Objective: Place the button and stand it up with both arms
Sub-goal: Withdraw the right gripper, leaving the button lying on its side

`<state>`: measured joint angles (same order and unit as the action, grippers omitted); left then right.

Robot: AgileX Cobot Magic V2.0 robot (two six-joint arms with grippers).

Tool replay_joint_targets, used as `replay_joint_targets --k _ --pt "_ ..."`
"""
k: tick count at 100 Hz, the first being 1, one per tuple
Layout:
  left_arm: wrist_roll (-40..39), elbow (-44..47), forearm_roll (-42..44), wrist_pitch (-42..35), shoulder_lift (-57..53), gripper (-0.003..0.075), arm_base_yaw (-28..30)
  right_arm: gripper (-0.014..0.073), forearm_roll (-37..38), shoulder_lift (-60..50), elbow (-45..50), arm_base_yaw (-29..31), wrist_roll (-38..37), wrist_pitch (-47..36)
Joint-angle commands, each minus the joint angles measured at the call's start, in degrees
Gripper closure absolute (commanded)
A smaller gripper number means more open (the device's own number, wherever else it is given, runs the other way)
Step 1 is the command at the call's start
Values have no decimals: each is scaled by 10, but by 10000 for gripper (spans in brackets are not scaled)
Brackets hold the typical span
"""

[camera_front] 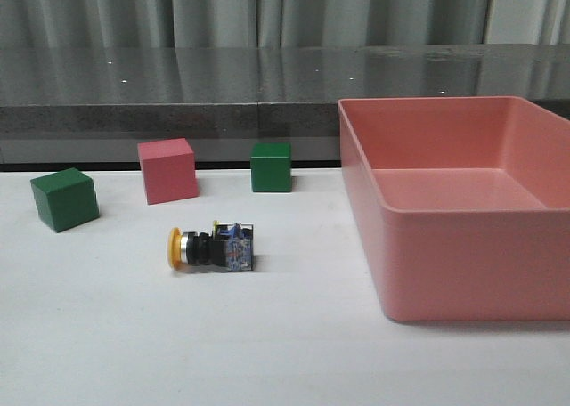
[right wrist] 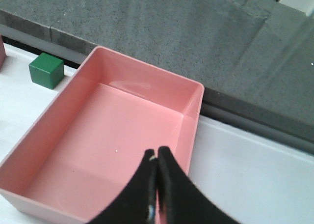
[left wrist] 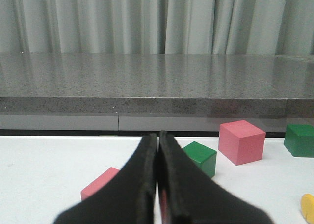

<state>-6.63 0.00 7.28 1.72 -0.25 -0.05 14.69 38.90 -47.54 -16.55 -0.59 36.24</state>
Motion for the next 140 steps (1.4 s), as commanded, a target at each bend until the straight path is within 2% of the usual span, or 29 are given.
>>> replay_joint_targets --k 1,31,64,85,98,104,117,140 --pt "-3 26 -1 -48 -18 740 0 655 19 -62 43 5 -11 -60" --pt "-3 26 -1 -48 -18 740 0 655 33 -225 197 5 -11 -126" --pt "-3 26 -1 -54 -18 740 0 655 33 -240 238 5 -11 -139" --pt "-3 24 -4 -123 -18 740 0 655 33 -240 238 5 -11 -140" --pt "-43 12 -68 -203 -18 740 0 655 33 -240 238 5 -11 -140" --pt "-73 -8 -73 -182 -17 740 0 655 33 -240 238 5 -11 -140" --pt "-78 -88 -73 -45 9 740 0 655 33 -240 238 5 -11 -140" --pt "-61 -256 -66 130 182 740 -4 655 33 -240 238 5 -11 -140"
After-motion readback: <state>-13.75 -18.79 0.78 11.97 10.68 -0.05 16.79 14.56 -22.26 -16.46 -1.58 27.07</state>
